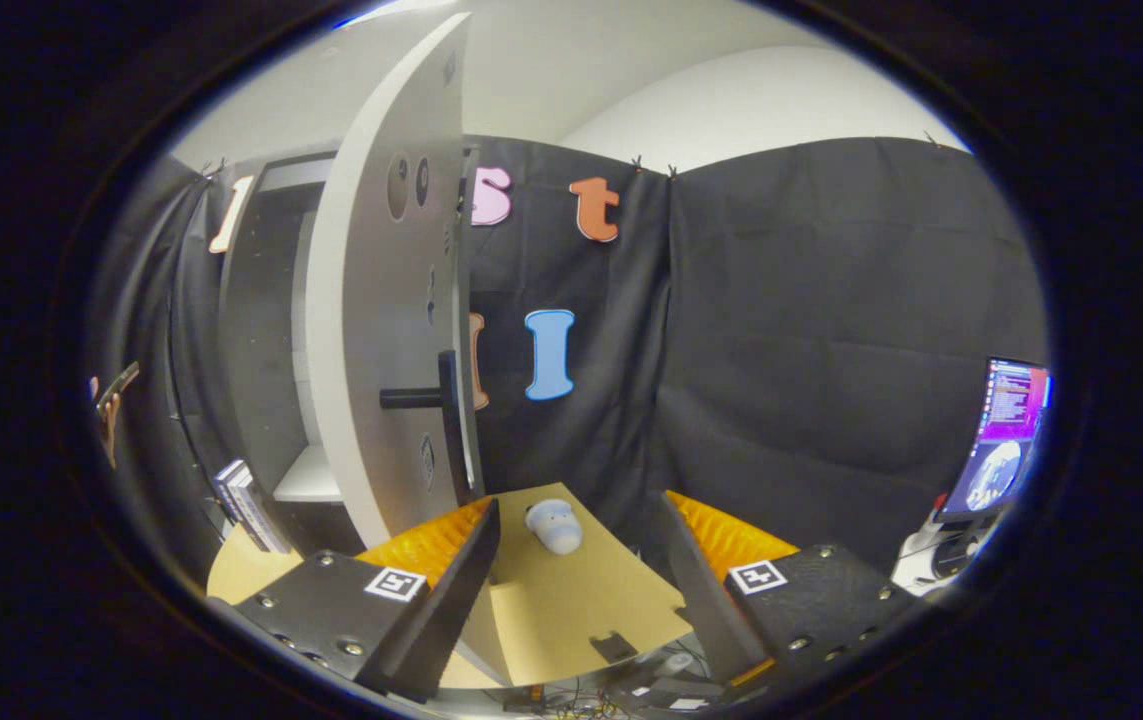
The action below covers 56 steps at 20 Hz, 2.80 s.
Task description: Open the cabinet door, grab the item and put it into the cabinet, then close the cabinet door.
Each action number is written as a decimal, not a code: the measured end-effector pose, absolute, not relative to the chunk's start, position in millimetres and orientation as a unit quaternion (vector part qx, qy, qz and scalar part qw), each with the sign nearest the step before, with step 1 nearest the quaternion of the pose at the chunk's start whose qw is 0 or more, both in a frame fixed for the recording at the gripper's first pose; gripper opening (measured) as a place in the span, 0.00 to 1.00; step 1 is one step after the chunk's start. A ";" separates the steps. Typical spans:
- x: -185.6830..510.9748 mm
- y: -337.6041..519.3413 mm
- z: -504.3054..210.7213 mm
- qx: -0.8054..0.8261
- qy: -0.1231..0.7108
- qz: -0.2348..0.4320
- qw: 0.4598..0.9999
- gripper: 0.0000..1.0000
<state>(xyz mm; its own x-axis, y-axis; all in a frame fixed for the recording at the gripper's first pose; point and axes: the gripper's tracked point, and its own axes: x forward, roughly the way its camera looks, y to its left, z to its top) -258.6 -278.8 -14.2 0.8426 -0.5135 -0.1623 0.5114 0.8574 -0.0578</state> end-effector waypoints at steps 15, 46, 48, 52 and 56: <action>-162.5 -143.0 -55.3 0.059 0.119 -0.053 0.990 0.96; 1.2 -79.2 -77.3 0.030 0.102 0.031 0.994 0.98; 8.2 -80.6 -77.9 0.034 0.103 0.034 0.994 0.98; 18.2 -77.5 -76.7 0.030 0.102 0.035 0.994 0.98; 20.4 -77.2 -77.9 0.029 0.102 0.032 0.994 0.97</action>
